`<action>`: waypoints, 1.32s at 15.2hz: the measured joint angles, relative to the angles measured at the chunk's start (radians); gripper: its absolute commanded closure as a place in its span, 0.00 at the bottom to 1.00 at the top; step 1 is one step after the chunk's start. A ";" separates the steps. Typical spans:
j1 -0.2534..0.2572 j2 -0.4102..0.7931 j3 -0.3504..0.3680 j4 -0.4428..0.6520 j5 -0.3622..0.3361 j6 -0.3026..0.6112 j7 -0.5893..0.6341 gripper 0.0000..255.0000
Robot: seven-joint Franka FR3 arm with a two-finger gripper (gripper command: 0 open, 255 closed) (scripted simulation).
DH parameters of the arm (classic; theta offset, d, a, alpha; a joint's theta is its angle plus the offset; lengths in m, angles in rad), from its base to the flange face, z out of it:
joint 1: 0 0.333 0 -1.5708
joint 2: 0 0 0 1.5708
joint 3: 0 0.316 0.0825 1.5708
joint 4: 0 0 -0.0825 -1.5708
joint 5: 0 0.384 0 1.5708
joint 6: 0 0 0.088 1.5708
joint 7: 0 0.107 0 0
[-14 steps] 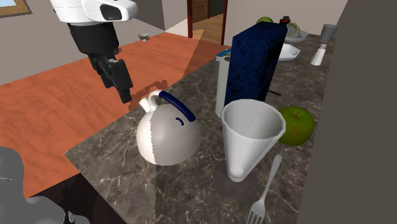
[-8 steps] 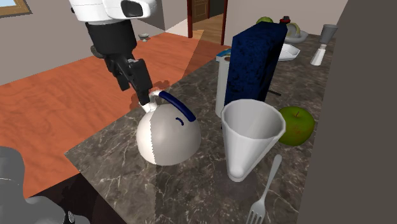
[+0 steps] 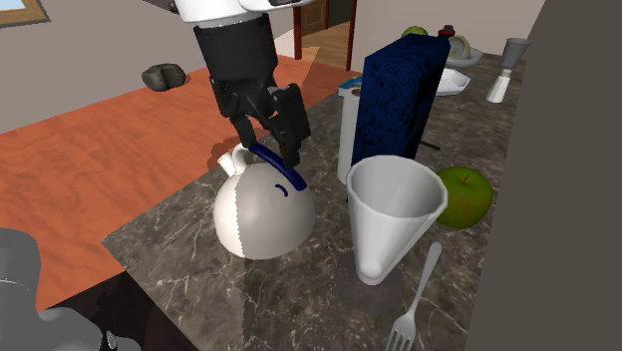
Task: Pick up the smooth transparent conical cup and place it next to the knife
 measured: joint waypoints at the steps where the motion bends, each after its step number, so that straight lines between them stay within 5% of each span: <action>1: -0.004 0.016 -0.011 0.006 -0.010 0.020 -0.014 0.00; 9: -0.033 0.193 -0.100 0.184 -0.051 0.105 -0.139 0.00; 20: -0.039 0.214 -0.118 0.115 -0.056 0.201 -0.147 0.00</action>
